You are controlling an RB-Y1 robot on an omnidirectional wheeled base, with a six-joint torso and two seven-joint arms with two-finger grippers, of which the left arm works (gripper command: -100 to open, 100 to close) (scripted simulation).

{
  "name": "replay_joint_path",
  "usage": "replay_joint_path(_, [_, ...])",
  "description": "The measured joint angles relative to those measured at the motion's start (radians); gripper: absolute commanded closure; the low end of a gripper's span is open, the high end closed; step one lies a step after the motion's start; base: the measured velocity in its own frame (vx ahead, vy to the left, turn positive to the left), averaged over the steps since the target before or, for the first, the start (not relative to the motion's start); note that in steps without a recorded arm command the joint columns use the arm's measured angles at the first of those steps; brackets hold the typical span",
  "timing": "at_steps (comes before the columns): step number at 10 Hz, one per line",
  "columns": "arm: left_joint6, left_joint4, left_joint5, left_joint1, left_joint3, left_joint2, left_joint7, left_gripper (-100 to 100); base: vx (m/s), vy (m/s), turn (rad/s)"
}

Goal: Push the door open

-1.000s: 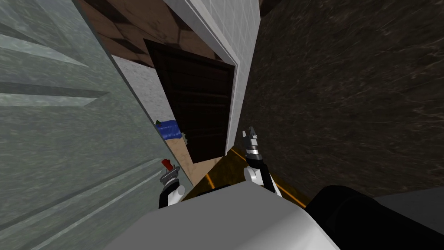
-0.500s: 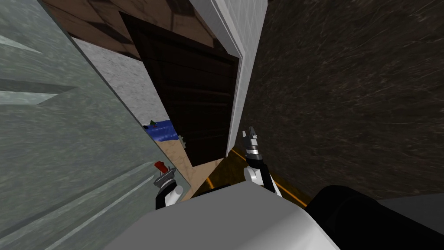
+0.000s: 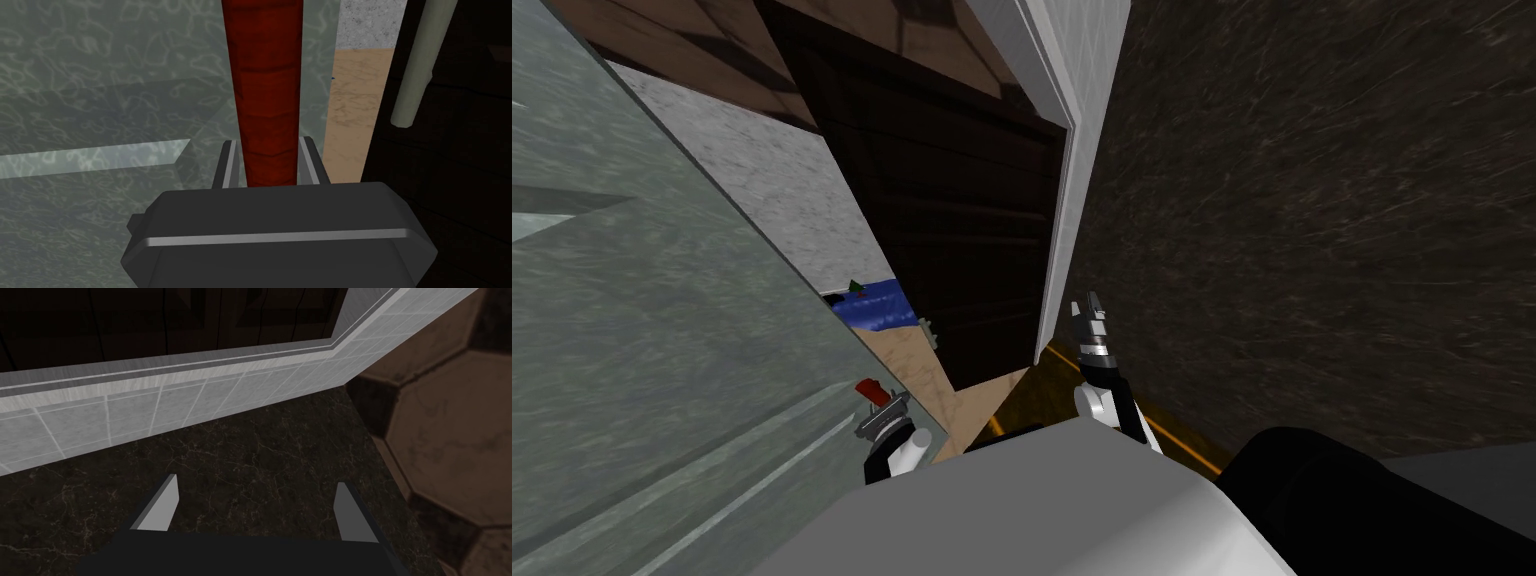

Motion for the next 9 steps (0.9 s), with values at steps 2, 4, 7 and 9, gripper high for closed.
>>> replay_joint_path(2, [-0.002, 0.012, 0.013, -0.013, 0.020, 0.008, -0.012, 100, 0.076, 0.063, -0.027])
replay_joint_path(4, [-0.033, 0.051, 0.027, -0.029, 0.044, 0.008, -0.008, 100, 0.120, 0.078, -0.048])
replay_joint_path(7, [-0.042, 0.068, 0.052, -0.042, 0.083, 0.019, -0.021, 100, 0.090, 0.068, -0.030])
replay_joint_path(9, [-0.041, 0.031, 0.066, -0.024, 0.103, 0.011, -0.042, 100, 0.072, 0.050, -0.036])
